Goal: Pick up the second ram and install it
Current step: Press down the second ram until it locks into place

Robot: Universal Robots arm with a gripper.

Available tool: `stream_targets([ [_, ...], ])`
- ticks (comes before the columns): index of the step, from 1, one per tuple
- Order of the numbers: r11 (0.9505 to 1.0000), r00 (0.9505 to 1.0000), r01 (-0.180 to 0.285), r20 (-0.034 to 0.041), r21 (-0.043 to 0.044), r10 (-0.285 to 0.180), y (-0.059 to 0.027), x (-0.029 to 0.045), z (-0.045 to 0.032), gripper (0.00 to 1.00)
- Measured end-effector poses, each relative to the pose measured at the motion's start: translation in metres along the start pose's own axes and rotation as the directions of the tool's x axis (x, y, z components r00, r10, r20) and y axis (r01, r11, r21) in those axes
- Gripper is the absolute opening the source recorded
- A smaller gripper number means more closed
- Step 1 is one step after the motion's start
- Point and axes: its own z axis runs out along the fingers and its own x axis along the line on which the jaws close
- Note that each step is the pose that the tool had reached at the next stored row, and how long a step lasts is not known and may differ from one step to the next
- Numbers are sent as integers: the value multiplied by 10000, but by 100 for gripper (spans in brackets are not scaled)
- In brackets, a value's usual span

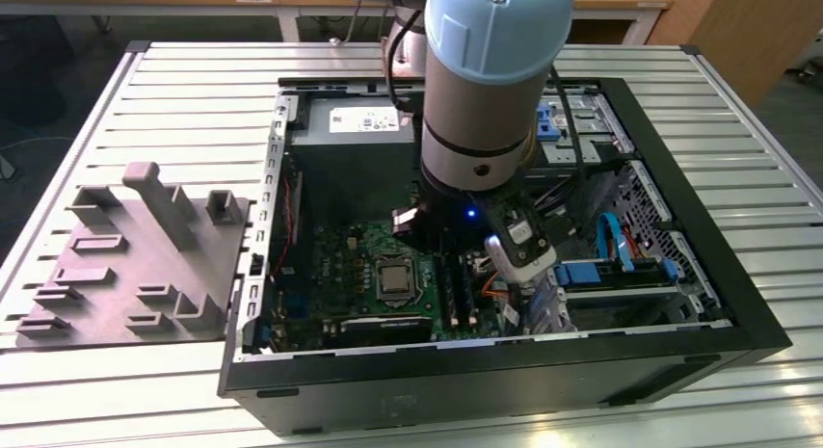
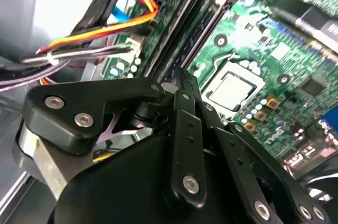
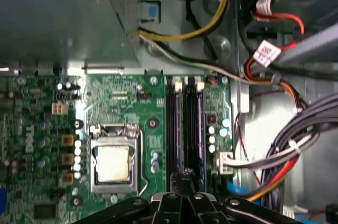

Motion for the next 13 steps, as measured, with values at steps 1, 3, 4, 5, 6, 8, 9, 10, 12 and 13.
stream_targets([
  [1,10000,10000,0,0,0,0,10,0,1,10],
  [3,10000,10000,2,-1,1,-2,12,0,-3,10],
  [4,10000,10000,1,-1,3,-1,13,-1,-14,10],
  [5,10000,10000,1,-1,1,-1,15,-1,-30,10],
  [6,10000,10000,0,0,-1,0,17,-1,-44,10],
  [8,10000,10000,0,0,-2,0,18,-2,-57,10],
  [9,10000,10000,0,0,-3,0,18,-2,-57,10],
  [10,10000,10000,0,0,0,0,19,-2,-61,10],
  [12,10000,10000,0,0,0,0,21,-2,-63,10],
  [13,10000,10000,0,0,-1,0,21,-2,-63,10],
])
